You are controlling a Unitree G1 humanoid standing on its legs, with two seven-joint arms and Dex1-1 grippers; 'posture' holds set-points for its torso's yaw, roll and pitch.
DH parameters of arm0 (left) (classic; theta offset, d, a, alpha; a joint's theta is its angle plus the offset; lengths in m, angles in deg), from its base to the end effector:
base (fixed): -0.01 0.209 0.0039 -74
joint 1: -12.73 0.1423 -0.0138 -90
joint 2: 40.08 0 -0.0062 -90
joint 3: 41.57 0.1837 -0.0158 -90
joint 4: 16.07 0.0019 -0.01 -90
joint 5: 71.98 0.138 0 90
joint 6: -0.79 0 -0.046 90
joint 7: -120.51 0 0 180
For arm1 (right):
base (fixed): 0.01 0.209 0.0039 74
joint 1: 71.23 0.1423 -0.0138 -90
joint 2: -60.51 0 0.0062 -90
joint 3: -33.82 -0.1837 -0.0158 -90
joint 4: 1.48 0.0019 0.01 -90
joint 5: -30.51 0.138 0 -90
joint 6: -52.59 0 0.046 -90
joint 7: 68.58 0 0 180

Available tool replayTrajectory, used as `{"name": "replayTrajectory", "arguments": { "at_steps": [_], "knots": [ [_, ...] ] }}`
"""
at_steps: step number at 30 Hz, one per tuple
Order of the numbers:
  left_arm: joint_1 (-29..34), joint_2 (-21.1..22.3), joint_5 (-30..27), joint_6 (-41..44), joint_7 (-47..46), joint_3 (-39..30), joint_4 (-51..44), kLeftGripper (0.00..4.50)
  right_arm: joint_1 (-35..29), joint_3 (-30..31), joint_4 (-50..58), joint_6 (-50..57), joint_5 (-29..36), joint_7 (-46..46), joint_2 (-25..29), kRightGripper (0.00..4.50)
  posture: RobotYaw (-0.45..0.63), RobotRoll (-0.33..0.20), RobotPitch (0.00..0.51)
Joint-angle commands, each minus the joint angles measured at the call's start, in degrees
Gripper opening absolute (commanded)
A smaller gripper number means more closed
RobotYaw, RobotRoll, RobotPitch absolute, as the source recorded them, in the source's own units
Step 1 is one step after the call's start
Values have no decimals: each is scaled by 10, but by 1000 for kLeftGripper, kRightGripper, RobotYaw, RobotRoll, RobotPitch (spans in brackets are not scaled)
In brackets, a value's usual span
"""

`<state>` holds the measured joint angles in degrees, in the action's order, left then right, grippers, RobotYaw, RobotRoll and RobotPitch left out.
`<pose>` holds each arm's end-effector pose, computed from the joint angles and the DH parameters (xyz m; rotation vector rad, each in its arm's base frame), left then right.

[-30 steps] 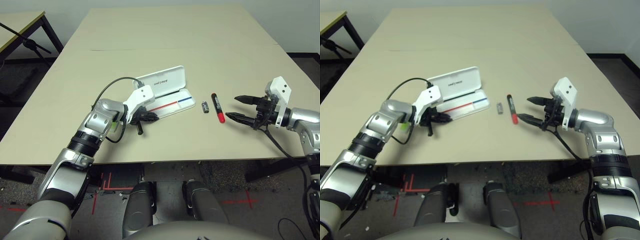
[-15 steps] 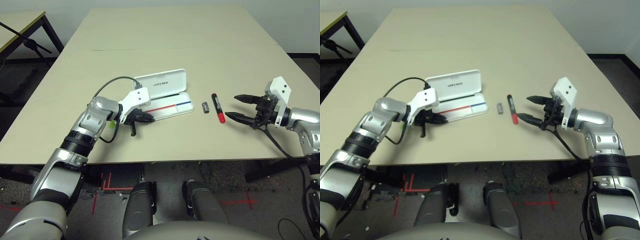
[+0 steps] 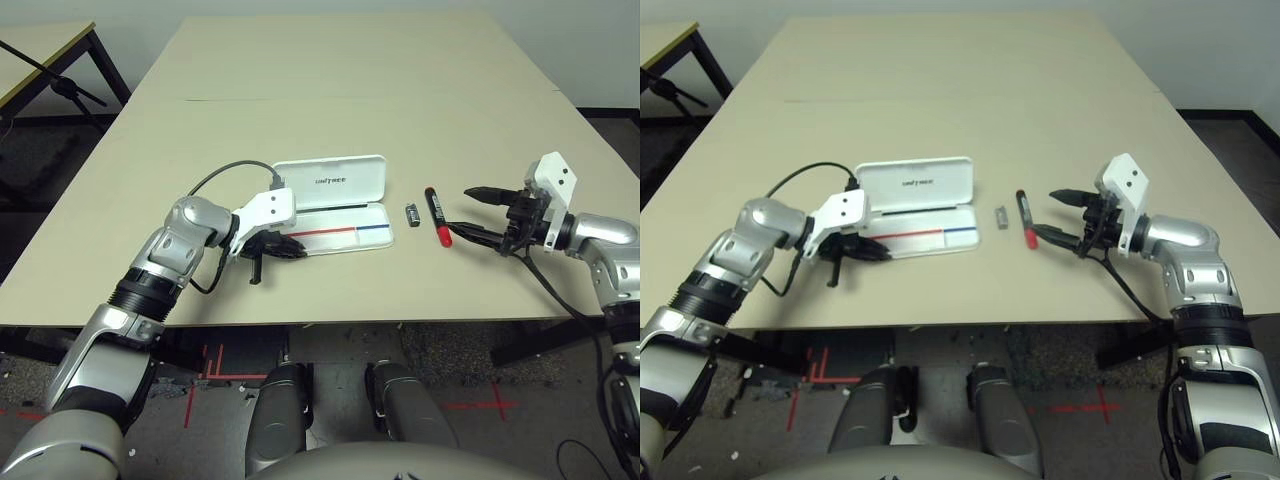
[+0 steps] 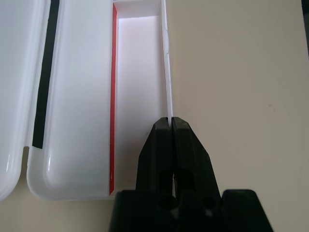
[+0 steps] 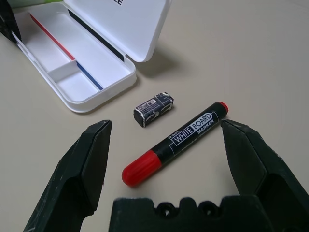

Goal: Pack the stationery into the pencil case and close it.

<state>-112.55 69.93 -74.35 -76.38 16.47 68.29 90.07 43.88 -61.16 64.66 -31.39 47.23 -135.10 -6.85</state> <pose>0.3038 0.2033 0.1421 0.6312 0.4558 -1.3875 0.2729 -0.2999 0.1323 -0.2594 0.1684 0.9154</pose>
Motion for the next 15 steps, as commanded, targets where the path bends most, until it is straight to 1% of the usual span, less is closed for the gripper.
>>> {"name": "replayTrajectory", "arguments": {
  "at_steps": [1, 6, 15],
  "knots": [
    [-1, -7, -2, -20, 8, 2, 4, 21, -1, 8, -2, -3, -5, -3, -1, 4500, -135, 0, 85],
    [-3, -12, 3, -46, 10, 2, 17, 21, -4, 7, 2, -2, -4, -1, 0, 4500, -139, 0, 86],
    [0, -11, 6, -57, 14, 3, 24, 21, -4, 6, 1, -3, -5, 0, 0, 4500, -142, 0, 86]
  ]
}}
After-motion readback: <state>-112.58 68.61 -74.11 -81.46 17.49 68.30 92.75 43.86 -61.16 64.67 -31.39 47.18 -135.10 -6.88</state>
